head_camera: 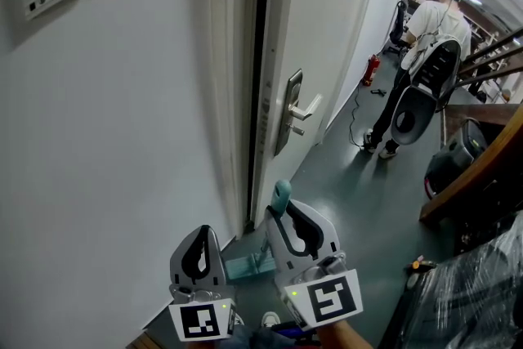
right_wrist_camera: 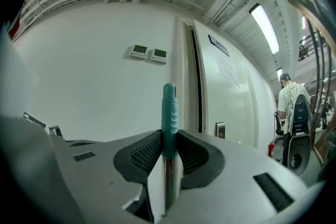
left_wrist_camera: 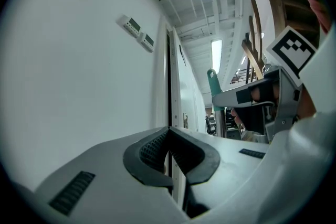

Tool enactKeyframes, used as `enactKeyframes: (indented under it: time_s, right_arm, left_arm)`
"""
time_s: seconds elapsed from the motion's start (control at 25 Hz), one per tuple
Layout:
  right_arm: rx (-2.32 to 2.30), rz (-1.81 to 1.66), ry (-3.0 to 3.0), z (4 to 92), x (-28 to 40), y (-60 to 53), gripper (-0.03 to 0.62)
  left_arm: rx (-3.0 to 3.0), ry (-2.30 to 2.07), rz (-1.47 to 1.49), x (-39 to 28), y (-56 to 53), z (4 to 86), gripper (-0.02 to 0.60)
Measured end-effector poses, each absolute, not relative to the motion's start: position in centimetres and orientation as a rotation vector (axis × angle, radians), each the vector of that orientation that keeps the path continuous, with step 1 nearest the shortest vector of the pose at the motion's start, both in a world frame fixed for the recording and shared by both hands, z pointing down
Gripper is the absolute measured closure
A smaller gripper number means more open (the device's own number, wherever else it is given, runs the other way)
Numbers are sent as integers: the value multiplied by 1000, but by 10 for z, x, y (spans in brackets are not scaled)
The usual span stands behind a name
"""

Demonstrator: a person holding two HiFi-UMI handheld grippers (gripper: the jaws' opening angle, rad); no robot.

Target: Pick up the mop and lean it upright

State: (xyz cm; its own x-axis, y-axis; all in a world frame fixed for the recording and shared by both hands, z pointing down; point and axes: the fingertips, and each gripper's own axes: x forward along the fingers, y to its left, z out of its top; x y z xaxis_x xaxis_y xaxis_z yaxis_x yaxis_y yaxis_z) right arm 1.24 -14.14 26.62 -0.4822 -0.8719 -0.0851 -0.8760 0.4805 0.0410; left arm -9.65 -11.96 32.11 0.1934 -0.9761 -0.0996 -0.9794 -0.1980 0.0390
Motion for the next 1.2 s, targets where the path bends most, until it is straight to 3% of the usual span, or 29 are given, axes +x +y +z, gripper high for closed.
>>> enactKeyframes:
  time_s: [1.2]
  right_arm:
    - [-1534,68,2693,280,18,-143,490]
  left_arm:
    - [-2358,1990,153,-95,-116,312,569]
